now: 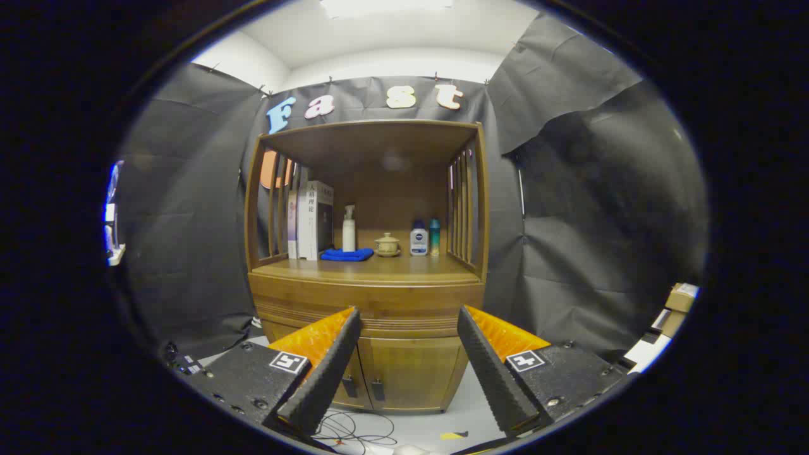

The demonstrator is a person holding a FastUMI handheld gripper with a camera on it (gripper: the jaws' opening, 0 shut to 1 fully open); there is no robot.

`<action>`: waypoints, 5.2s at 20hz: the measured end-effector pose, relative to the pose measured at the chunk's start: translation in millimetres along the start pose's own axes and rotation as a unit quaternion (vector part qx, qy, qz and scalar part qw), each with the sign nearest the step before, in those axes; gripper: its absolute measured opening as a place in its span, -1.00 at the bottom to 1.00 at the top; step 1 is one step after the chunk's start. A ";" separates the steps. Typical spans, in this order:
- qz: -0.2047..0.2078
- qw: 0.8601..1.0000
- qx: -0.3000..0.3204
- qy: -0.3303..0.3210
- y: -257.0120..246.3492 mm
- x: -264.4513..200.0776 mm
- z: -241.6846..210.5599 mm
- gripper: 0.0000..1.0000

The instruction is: Pull open the drawer, take out the items inside it, and place them on the countertop above the cabinet.

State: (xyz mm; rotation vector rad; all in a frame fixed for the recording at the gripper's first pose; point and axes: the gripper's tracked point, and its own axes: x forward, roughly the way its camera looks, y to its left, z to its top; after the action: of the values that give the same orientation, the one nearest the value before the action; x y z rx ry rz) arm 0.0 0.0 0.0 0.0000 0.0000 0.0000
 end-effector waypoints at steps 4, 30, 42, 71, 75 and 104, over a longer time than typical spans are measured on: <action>-0.001 1.000 0.000 0.001 -0.5 3.0 1.2 0.98; 0.031 0.997 -0.008 0.069 111.0 203.6 -80.6 0.98; -0.004 0.996 -0.004 0.090 113.5 249.9 -120.0 0.27; 0.009 0.994 0.012 0.109 113.2 135.9 -125.2 -0.30; 0.006 0.993 0.010 0.117 112.5 115.1 -127.2 -0.30; 0.011 0.999 0.035 0.038 51.8 47.9 -26.4 1.00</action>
State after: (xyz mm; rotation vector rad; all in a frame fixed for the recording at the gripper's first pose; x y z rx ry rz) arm 47.9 51.8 -26.4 0.0702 0.0757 0.0218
